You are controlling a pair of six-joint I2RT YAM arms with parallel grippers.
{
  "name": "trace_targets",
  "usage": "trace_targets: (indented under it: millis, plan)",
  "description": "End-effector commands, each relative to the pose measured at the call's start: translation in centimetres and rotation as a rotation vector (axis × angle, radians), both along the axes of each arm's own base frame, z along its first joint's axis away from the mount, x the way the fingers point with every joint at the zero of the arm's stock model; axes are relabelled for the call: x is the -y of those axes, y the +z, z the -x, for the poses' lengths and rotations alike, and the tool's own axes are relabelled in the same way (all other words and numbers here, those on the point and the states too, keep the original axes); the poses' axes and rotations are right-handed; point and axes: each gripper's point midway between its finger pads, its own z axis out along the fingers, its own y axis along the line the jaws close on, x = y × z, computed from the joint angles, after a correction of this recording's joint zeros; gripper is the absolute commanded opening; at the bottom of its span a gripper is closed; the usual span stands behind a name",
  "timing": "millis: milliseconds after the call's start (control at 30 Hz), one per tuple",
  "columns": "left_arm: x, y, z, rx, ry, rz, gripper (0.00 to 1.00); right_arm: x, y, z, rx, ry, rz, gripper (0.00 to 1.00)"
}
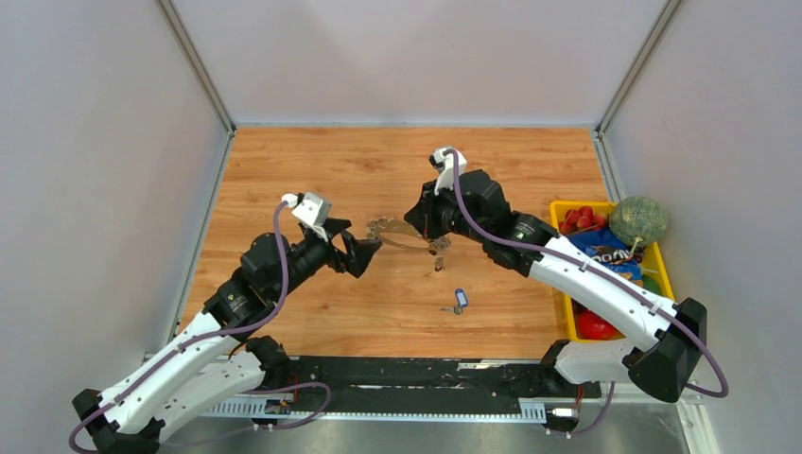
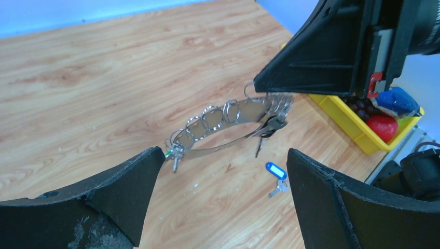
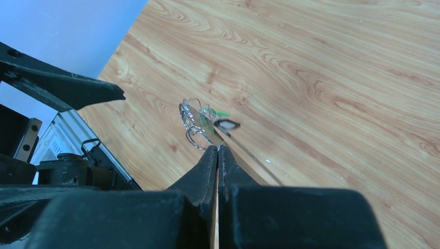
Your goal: Put the keys on the keyring
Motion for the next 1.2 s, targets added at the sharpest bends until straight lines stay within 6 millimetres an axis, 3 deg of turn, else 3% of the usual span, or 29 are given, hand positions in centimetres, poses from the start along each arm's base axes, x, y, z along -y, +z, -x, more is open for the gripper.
trace_targets:
  millis: [0, 433, 733, 933, 1000, 1167]
  plan:
    - [0.1, 2.0, -0.1, 0.104, -0.017, 0.02, 1.0, -0.6, 5.6, 1.0, 0.081, 0.057, -0.12, 0.0]
    - [1.3, 1.0, 0.1, 0.122, -0.081, 0.005, 1.0, -1.2, 7.3, 2.4, 0.09, 0.136, -0.155, 0.0]
    - [3.9, 1.3, 2.4, 0.131, -0.27, 0.07, 1.0, -1.0, 8.0, 2.5, 0.095, 0.134, -0.168, 0.0]
    - [4.3, 0.6, 2.6, 0.106, -0.293, 0.073, 1.0, -1.2, 8.5, 2.2, 0.099, 0.125, -0.176, 0.0]
    - [4.3, 0.2, 2.4, 0.103, -0.285, 0.066, 0.98, -1.3, 8.6, 2.2, 0.097, 0.127, -0.179, 0.0]
    - [4.3, -0.3, 1.8, 0.09, -0.263, 0.045, 0.73, -1.6, 8.8, 2.3, 0.093, 0.138, -0.185, 0.0]
